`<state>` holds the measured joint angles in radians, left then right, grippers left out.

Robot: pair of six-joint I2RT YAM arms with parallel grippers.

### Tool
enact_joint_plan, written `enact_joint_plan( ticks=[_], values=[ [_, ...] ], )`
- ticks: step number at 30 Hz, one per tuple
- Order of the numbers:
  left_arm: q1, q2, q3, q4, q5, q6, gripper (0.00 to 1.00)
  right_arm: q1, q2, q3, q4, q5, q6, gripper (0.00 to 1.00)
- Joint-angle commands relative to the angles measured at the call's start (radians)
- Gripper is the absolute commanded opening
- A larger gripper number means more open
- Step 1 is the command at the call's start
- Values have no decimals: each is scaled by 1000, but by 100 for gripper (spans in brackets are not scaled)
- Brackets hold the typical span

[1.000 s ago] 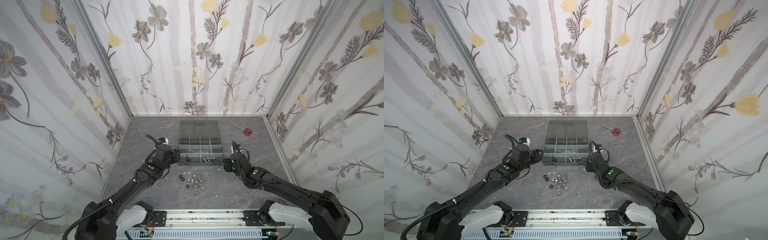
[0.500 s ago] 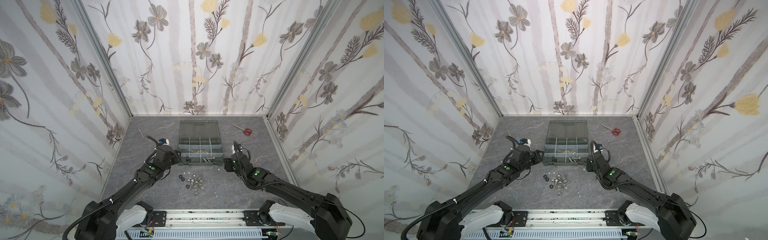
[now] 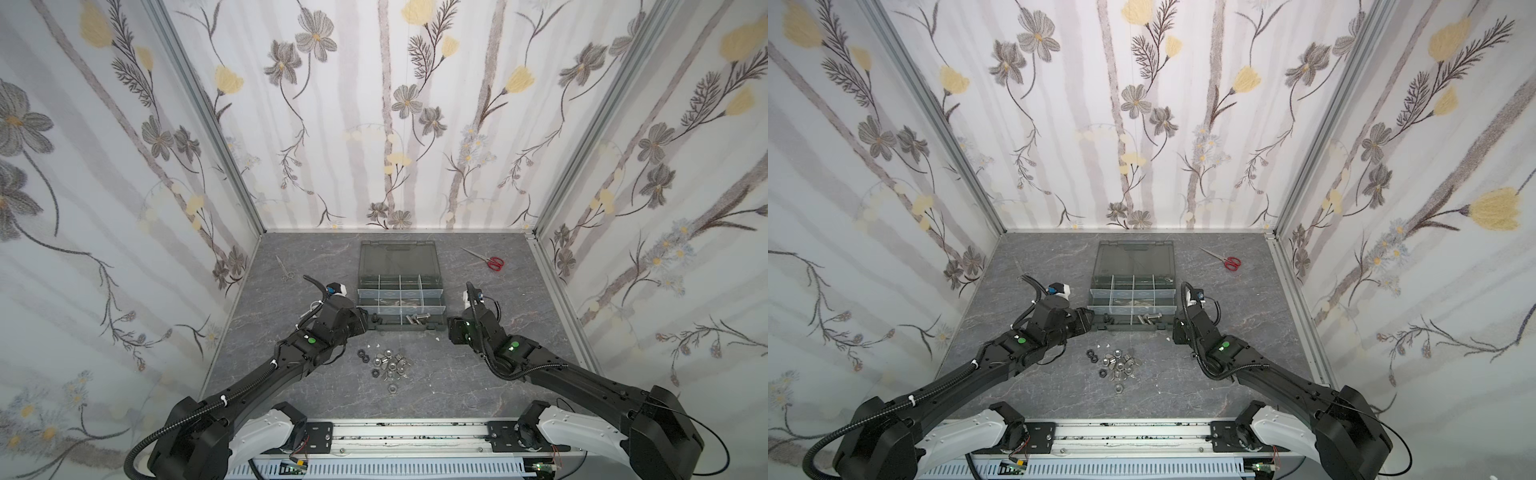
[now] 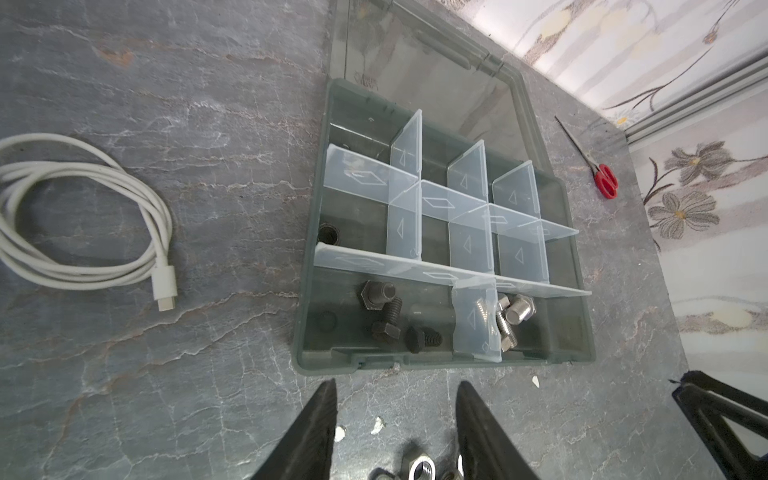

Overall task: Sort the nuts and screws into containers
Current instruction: 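Lower the left gripper back toward the pile of nuts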

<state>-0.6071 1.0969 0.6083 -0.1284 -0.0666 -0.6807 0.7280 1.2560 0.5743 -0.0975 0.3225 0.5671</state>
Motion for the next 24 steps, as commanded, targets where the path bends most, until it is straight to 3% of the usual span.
enact_joint_plan(
  ticks=[1, 14, 24],
  values=[
    [-31, 16, 23, -51, -57, 1, 49, -1, 7, 2, 47, -3, -3, 59],
    [-206, 93, 25, -138, -156, -58, 49, 0, -25, -53, 65, -3, 25, 58],
    [-238, 94, 9, -197, -177, -86, 49, 1, -17, -61, 74, -15, 34, 58]
  ],
)
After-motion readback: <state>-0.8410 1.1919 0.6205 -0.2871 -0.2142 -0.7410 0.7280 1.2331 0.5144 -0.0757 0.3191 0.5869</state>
